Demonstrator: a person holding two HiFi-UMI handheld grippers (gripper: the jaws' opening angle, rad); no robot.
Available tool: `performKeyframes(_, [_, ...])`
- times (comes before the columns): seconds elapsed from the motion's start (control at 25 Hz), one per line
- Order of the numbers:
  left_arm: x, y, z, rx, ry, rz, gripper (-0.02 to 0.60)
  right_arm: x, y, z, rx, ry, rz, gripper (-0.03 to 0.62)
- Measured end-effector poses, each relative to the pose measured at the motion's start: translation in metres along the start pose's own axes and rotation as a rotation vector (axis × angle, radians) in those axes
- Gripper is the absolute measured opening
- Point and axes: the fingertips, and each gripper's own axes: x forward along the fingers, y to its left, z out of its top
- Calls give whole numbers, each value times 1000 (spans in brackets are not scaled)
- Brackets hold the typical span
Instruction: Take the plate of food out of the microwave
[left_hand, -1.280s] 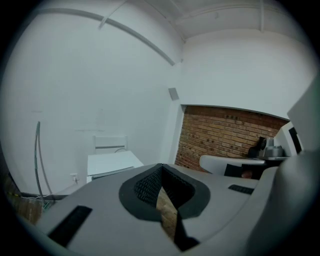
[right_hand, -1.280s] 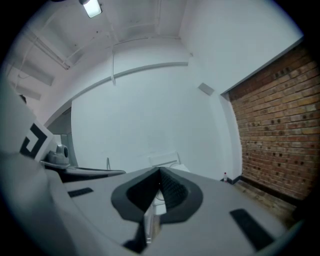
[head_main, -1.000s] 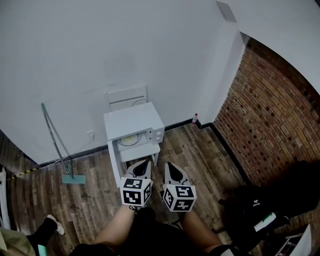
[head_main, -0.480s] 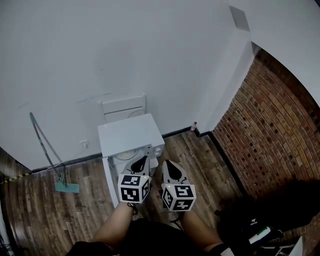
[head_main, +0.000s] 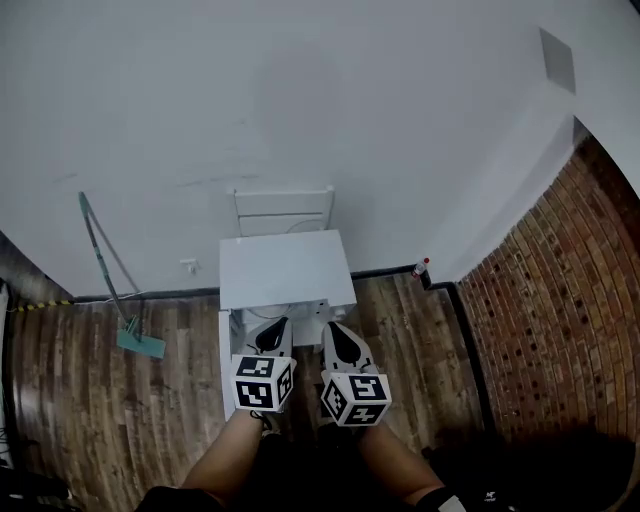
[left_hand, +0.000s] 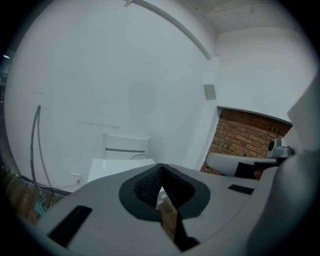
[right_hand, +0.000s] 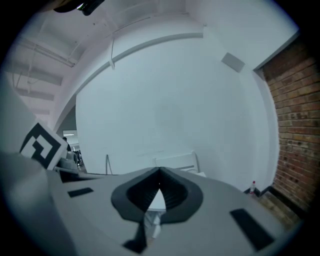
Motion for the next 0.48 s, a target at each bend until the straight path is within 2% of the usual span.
performKeyframes(0.24, [8,28,-23,-100,-25,189,-3,42,-8,-5,59,9,193,10])
performKeyframes(0.48, [19,48,-74,-123,-17,341,-3,79,-11,-77,204,160,371,10])
